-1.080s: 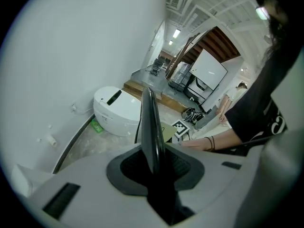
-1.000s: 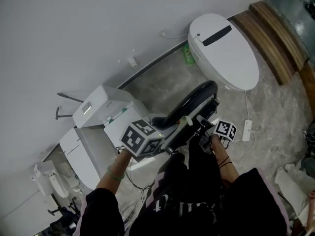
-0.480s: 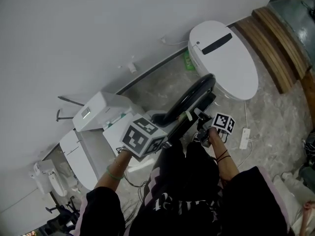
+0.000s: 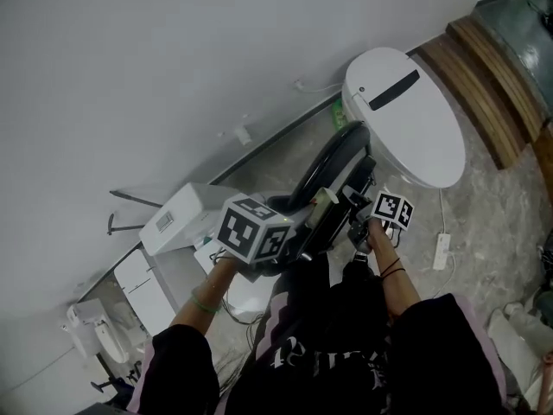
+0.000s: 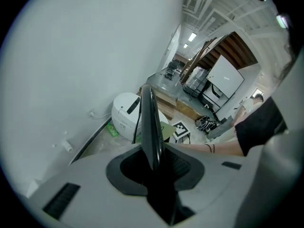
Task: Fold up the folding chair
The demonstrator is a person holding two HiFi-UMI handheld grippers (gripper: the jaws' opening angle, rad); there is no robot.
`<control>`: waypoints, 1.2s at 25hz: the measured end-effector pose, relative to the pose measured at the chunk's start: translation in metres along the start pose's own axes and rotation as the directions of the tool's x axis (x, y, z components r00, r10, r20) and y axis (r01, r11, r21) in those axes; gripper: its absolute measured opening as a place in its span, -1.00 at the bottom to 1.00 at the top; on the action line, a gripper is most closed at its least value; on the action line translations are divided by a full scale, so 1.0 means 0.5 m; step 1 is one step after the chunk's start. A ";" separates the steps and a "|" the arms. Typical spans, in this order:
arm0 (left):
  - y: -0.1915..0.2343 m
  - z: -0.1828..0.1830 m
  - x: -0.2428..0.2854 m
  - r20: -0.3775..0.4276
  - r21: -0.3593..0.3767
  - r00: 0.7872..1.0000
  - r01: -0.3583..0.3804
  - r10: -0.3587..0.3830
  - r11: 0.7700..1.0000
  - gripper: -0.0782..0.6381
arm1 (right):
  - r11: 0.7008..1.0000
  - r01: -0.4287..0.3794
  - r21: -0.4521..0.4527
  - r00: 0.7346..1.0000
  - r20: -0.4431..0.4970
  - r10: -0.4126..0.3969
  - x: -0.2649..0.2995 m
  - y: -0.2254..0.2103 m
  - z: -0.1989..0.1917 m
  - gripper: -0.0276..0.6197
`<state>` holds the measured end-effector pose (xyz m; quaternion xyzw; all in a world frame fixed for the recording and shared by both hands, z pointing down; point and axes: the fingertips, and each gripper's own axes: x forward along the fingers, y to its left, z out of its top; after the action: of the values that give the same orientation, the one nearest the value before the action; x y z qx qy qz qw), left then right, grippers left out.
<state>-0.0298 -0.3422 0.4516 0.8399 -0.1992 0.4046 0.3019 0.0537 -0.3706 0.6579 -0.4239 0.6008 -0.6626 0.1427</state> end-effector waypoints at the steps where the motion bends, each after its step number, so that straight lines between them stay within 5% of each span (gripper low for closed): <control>1: 0.018 0.002 -0.005 -0.003 0.001 1.000 0.010 -0.010 1.000 -0.55 | 1.000 0.008 0.005 1.000 0.007 -0.008 0.013 0.005 0.001 -0.70; 15: 0.240 0.044 -0.055 -0.044 0.019 0.992 0.121 -0.120 0.992 -0.55 | 0.994 0.104 0.033 0.991 0.084 -0.107 0.185 0.066 0.031 -0.70; 30: 0.478 0.154 -0.124 -0.025 0.060 0.997 0.071 -0.070 0.996 -0.55 | 0.999 0.053 0.009 0.991 0.123 -0.054 0.423 0.194 0.123 -0.70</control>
<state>-0.1621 -0.5644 0.4470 0.8505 -0.1536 0.4094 0.2924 -0.0593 -0.5830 0.6463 -0.4795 0.5773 -0.6405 0.1630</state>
